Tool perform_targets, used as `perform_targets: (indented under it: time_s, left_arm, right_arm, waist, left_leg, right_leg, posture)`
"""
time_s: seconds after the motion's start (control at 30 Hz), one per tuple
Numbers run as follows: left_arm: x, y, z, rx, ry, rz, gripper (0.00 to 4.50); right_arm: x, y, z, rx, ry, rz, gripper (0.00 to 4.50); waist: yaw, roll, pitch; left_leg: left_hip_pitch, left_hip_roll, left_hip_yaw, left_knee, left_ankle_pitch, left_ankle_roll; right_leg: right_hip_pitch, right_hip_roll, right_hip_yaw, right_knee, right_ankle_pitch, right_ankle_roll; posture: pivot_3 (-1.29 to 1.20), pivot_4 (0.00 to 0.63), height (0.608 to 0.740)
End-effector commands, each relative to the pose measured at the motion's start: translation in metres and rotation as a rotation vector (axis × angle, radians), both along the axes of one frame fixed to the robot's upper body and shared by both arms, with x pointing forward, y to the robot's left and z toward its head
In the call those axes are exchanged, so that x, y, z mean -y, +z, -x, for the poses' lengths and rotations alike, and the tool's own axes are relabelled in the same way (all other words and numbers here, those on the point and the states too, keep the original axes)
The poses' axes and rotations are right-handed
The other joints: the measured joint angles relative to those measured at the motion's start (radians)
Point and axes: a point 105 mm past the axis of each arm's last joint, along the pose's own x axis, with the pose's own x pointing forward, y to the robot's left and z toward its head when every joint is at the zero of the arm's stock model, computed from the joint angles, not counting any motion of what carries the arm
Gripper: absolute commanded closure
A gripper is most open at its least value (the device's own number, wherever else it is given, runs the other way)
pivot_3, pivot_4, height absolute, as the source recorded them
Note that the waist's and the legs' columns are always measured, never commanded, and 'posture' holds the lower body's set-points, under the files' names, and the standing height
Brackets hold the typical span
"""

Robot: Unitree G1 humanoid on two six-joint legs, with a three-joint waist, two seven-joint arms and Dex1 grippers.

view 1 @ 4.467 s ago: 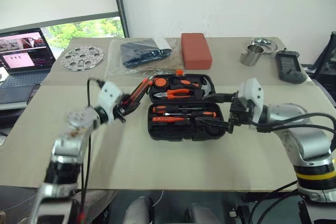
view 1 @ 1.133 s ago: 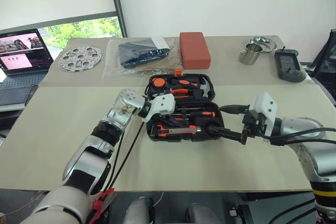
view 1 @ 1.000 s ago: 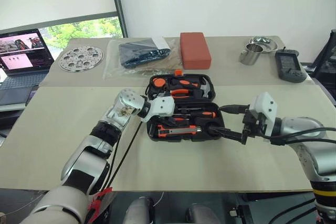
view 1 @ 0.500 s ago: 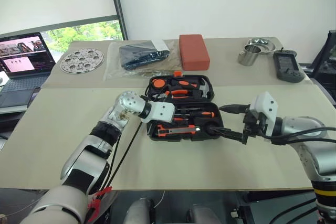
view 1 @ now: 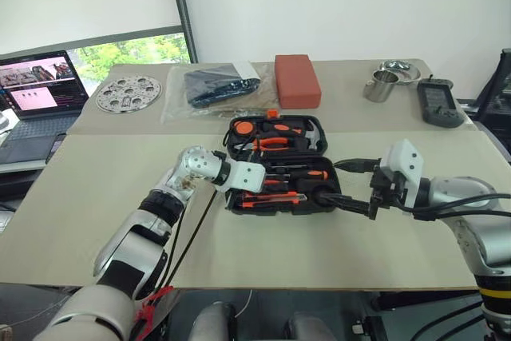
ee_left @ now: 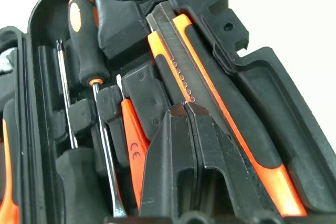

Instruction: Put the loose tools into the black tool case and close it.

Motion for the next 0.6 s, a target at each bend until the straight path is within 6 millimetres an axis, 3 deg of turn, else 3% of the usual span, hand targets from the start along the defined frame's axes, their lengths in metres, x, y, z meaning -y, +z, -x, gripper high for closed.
perform_targets:
  time_s: [0.03, 0.2, 0.3, 0.4, 0.6]
  left_arm:
    - [0.009, 0.025, 0.003, -0.079, 0.010, 0.135, 4.45]
    - [0.006, 0.074, 0.012, -0.174, 0.003, 0.327, 4.45]
    - [0.001, 0.089, 0.028, -0.249, -0.028, 0.379, 3.84]
    - [-0.005, 0.098, 0.040, -0.260, -0.044, 0.380, 2.61]
    - [-0.016, 0.103, 0.053, -0.265, -0.032, 0.350, 0.56]
  right_arm:
    - [0.017, -0.003, -0.012, 0.031, -0.100, 0.090, 0.30]
    - [0.054, -0.013, -0.026, -0.022, -0.218, 0.229, 0.30]
    - [0.076, -0.019, -0.031, -0.099, -0.267, 0.302, 0.30]
    - [0.090, -0.021, -0.041, -0.154, -0.295, 0.321, 0.30]
    - [0.106, -0.033, -0.059, -0.261, -0.322, 0.378, 0.30]
  waist:
    - [0.001, 0.000, 0.000]
    - [0.001, 0.002, 0.000]
    - [-0.010, 0.002, 0.001]
    - [-0.019, 0.002, 0.001]
    - [-0.020, 0.002, 0.003]
  left_leg:
    - [-0.001, 0.000, 0.000, 0.000, 0.000, 0.000]
    - [-0.006, 0.000, 0.000, 0.000, 0.000, 0.000]
    - [-0.005, 0.000, 0.001, 0.000, 0.001, -0.002]
    - [-0.003, 0.001, 0.000, 0.000, 0.002, -0.002]
    - [0.000, 0.001, 0.001, 0.000, 0.002, -0.002]
  right_leg:
    - [0.000, 0.000, 0.000, 0.000, 0.000, 0.000]
    - [-0.006, 0.001, -0.001, 0.000, 0.000, 0.000]
    - [-0.006, 0.002, 0.001, 0.000, 0.000, 0.000]
    - [-0.004, 0.003, 0.001, -0.001, 0.000, 0.000]
    - [-0.002, 0.002, 0.002, -0.001, 0.000, 0.000]
  posture:
    - [0.00, 0.150, 0.740]
    - [0.00, 0.150, 0.740]
    - [0.00, 0.150, 0.740]
    - [0.00, 0.150, 0.740]
    - [0.00, 0.150, 0.740]
